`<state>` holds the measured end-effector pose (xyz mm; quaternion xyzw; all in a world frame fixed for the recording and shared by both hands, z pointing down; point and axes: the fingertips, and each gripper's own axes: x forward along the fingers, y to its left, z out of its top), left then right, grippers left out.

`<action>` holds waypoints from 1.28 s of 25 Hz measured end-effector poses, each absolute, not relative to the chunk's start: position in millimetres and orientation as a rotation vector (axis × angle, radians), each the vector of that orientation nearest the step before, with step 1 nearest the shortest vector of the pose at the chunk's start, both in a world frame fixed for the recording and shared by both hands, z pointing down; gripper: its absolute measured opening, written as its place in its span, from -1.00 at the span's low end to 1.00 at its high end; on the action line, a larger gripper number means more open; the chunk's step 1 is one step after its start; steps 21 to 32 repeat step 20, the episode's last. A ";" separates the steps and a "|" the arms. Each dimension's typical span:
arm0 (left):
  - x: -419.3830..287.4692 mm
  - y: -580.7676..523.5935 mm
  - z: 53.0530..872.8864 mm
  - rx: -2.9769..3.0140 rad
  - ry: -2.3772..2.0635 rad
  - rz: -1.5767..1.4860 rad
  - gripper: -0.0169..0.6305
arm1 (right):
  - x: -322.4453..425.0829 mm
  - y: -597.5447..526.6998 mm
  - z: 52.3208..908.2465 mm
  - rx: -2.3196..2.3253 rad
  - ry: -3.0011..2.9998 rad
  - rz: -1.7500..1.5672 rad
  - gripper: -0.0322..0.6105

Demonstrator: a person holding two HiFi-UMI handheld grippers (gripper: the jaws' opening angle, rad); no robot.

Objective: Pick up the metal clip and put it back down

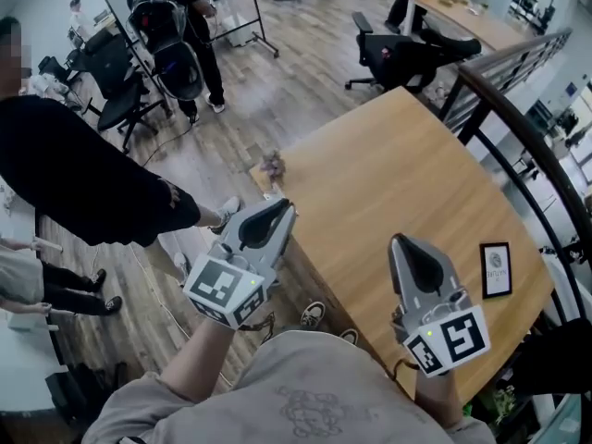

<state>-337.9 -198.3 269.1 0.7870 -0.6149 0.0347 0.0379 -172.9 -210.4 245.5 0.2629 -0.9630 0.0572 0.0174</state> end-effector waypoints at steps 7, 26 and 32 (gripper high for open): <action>-319.3 -173.9 292.1 2.399 -1.838 0.172 -0.94 | -173.3 -186.7 255.8 0.805 -2.943 0.111 -0.86; -324.0 -161.2 291.1 2.390 -1.876 0.194 -0.95 | -175.4 -174.7 263.7 0.770 -2.958 0.194 -0.86; -324.0 -161.2 291.1 2.390 -1.876 0.194 -0.95 | -175.4 -174.7 263.7 0.770 -2.958 0.194 -0.86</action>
